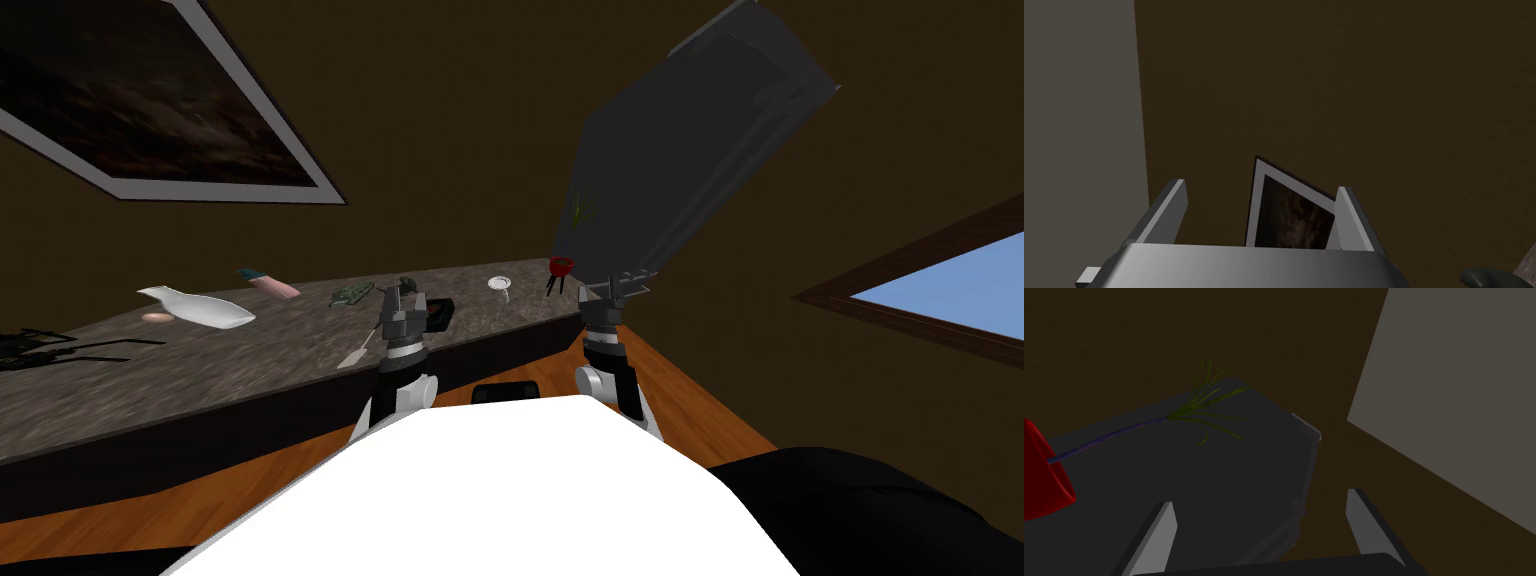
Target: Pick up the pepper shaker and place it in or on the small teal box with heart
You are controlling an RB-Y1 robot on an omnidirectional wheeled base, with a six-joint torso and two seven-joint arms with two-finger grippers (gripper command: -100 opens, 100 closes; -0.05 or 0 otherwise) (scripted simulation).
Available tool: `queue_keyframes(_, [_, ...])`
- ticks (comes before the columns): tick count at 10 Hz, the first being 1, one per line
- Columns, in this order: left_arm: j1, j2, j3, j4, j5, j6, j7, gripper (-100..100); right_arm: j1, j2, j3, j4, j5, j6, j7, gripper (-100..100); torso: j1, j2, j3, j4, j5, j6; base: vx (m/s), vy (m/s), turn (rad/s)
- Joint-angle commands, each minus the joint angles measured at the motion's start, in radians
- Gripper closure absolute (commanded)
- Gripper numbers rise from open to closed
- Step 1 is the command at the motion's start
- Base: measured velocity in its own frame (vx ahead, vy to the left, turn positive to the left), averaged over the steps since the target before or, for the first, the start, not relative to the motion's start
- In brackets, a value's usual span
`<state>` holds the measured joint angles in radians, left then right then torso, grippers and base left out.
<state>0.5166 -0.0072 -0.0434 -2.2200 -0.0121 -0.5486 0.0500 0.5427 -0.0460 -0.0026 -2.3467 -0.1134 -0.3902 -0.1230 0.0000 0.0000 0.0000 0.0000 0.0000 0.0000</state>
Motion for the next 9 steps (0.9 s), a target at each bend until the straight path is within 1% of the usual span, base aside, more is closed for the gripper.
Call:
queue_keyframes(1, [-0.006, 0.034, 0.001, 0.009, -0.005, 0.000, -0.006, -100, 0.000, 0.000, 0.000, 0.000, 0.000, 0.000, 0.000, 0, 0.000, 0.000, 0.000, 0.000, 0.000, 0.000, -0.004, -0.013, 0.000])
queue_keyframes(5, [-0.040, 0.127, 0.008, 0.057, -0.036, -0.002, -0.041, -100, 0.000, 0.000, 0.000, 0.000, 0.000, 0.000, 0.000, 0, -0.004, 0.001, 0.001, 0.000, -0.001, 0.000, -0.015, -0.057, 0.003])
queue_keyframes(9, [-0.095, 0.193, 0.021, 0.131, -0.087, -0.008, -0.097, -100, 0.000, 0.000, 0.000, 0.000, 0.000, 0.000, 0.000, 0, -0.006, 0.002, 0.001, 0.000, -0.001, 0.000, -0.029, -0.088, 0.014])
